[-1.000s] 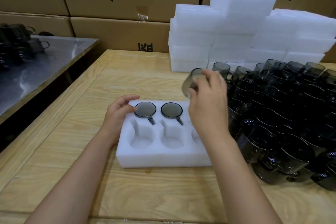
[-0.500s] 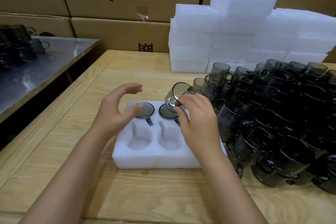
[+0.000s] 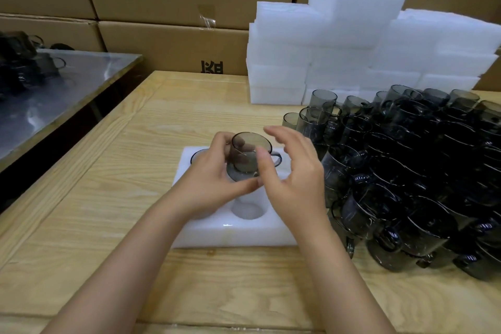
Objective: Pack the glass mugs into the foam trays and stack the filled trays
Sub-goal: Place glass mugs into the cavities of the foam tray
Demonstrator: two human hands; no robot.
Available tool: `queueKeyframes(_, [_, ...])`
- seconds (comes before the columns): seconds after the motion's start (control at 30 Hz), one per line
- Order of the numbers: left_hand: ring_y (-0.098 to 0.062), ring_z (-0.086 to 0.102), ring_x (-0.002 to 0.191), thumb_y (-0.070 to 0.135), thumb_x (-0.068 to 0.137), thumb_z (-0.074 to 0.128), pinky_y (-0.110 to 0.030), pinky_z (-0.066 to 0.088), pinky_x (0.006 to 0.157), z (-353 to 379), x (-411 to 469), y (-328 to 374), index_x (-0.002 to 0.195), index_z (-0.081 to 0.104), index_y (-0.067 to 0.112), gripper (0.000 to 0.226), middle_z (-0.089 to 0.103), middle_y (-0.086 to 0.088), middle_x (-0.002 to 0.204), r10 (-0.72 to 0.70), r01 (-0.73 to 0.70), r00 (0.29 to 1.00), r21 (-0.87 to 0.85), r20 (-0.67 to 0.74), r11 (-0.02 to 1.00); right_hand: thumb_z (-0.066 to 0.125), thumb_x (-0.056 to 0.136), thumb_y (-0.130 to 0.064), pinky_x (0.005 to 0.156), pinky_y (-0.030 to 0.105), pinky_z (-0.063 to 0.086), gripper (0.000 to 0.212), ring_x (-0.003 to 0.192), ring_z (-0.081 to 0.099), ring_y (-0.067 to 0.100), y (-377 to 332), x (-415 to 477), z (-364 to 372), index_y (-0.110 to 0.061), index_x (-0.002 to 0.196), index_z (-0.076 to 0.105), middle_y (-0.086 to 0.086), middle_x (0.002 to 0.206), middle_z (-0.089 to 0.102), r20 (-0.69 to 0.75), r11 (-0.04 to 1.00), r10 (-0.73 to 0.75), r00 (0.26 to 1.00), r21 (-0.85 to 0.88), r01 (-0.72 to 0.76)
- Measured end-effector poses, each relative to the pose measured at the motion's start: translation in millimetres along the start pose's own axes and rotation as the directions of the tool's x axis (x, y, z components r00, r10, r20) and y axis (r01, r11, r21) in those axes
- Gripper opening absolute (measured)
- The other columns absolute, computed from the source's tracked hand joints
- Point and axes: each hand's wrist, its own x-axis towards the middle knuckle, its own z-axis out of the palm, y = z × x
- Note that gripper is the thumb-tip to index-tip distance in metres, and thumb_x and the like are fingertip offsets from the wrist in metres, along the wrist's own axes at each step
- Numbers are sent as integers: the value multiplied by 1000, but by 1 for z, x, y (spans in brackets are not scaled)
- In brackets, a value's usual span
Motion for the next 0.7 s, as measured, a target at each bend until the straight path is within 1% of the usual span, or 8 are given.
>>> queueKeyframes(0.1, [7, 58, 108, 33, 73, 80, -6, 41, 82, 1, -2, 0, 111, 39, 27, 55, 63, 27, 112, 8, -9, 998, 12, 64, 1000, 60, 80, -28, 98, 21, 39, 47, 118, 48, 2, 3, 2, -7, -26, 126, 51, -15, 125, 54, 262, 952, 173, 949, 202, -230])
queueKeyframes(0.17, [5, 57, 112, 36, 75, 76, -7, 41, 83, -1, -2, 1, 114, 42, 25, 53, 64, 22, 115, 13, -11, 997, -35, 77, 999, 60, 78, -23, 97, 24, 43, 46, 115, 52, 1, 3, 3, -7, -25, 123, 53, -11, 124, 56, 363, 929, 176, 915, 246, -277])
queueKeyframes(0.33, [7, 49, 120, 51, 72, 74, -12, 39, 91, -3, -2, 0, 128, 46, 37, 65, 59, 26, 118, 8, -12, 999, 78, 49, 997, 75, 76, -22, 90, 20, 44, 44, 106, 54, 2, 7, 4, -7, -37, 113, 57, -17, 116, 56, 212, 944, 259, 942, 152, -294])
queueKeyframes(0.4, [-1, 42, 129, 58, 64, 79, -26, 36, 103, -3, 0, -3, 139, 36, 35, 90, 54, 24, 129, -39, 17, 996, 259, 80, 966, 77, 73, -29, 90, 18, 42, 48, 107, 51, 0, 10, 7, -8, -31, 117, 58, -13, 115, 54, 120, 958, 276, 954, 50, -284])
queueKeyframes(0.47, [-9, 35, 134, 65, 59, 74, -34, 24, 113, -2, 1, -5, 146, 27, 31, 105, 50, 17, 136, -68, 9, 992, 484, 104, 875, 77, 73, -31, 92, 20, 41, 54, 109, 49, 2, 14, 11, -12, -27, 123, 57, -9, 117, 50, 84, 951, 308, 948, -37, -306])
queueKeyframes(0.53, [-12, 35, 132, 63, 62, 75, -31, 20, 113, -3, 2, -5, 145, 32, 30, 99, 51, 14, 133, -64, -7, 992, 567, 106, 824, 77, 74, -31, 94, 25, 42, 55, 109, 50, 6, 18, 15, -15, -26, 125, 56, -6, 117, 49, 79, 936, 347, 934, -90, -340])
queueKeyframes(0.63, [-9, 39, 128, 63, 63, 69, -34, 25, 110, -11, 2, -4, 128, 53, 39, 71, 55, 19, 124, -21, -117, 978, 632, 207, 766, 75, 76, -34, 93, 25, 42, 55, 106, 49, 7, 21, 17, -16, -24, 127, 56, -6, 116, 47, 86, 928, 364, 928, -121, -353])
queueKeyframes(0.7, [-6, 37, 130, 54, 66, 75, -34, 27, 108, -18, 0, -4, 118, 61, 40, 56, 57, 21, 119, -17, -150, 969, 641, 247, 752, 73, 77, -37, 90, 23, 42, 56, 104, 49, 8, 21, 18, -14, -24, 128, 55, -6, 114, 45, 101, 926, 367, 925, -134, -353])
